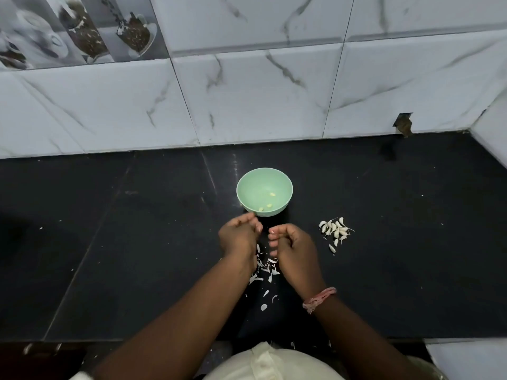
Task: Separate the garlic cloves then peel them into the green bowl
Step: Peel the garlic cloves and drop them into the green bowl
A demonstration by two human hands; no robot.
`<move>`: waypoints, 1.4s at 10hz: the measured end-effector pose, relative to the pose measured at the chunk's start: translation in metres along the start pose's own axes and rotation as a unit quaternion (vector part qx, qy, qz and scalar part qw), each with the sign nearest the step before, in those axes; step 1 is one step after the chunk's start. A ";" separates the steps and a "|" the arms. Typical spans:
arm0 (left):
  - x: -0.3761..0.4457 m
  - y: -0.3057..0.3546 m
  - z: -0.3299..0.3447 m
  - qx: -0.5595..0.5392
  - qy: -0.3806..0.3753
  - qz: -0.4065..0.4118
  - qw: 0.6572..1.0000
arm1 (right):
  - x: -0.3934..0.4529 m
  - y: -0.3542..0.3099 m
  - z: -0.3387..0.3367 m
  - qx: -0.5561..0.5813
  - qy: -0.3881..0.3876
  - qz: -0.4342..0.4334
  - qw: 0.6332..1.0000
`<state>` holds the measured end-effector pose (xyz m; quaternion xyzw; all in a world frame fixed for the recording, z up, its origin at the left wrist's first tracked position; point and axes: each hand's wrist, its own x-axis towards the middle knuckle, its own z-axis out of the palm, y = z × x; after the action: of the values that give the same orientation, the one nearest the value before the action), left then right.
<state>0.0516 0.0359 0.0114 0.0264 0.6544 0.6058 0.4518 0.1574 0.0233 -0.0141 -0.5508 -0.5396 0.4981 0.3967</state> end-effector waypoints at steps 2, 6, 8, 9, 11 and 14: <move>-0.031 -0.008 -0.027 -0.035 -0.120 -0.175 0.977 | -0.034 0.011 0.021 -0.172 -0.170 -0.114 0.964; -0.068 -0.014 -0.030 0.010 -0.203 -0.039 0.978 | -0.041 -0.021 0.023 0.108 -0.116 0.105 0.982; -0.079 -0.016 -0.025 -0.058 -0.144 -0.007 0.988 | -0.062 -0.040 0.016 -0.007 -0.183 -0.022 0.983; -0.058 -0.004 -0.020 -0.032 -0.167 -0.080 0.982 | -0.053 -0.018 0.011 -0.112 -0.174 -0.080 0.975; -0.060 0.004 -0.021 0.018 -0.171 -0.127 0.977 | -0.026 0.026 -0.018 -0.208 -0.072 0.006 0.976; -0.067 -0.008 -0.013 -0.010 -0.223 -0.180 0.958 | -0.016 0.024 -0.018 -0.209 -0.104 -0.060 0.971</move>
<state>0.0872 -0.0149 0.0410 0.0382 0.5246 0.5003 0.6878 0.1808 0.0066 -0.0319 -0.5334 -0.7019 0.4042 0.2440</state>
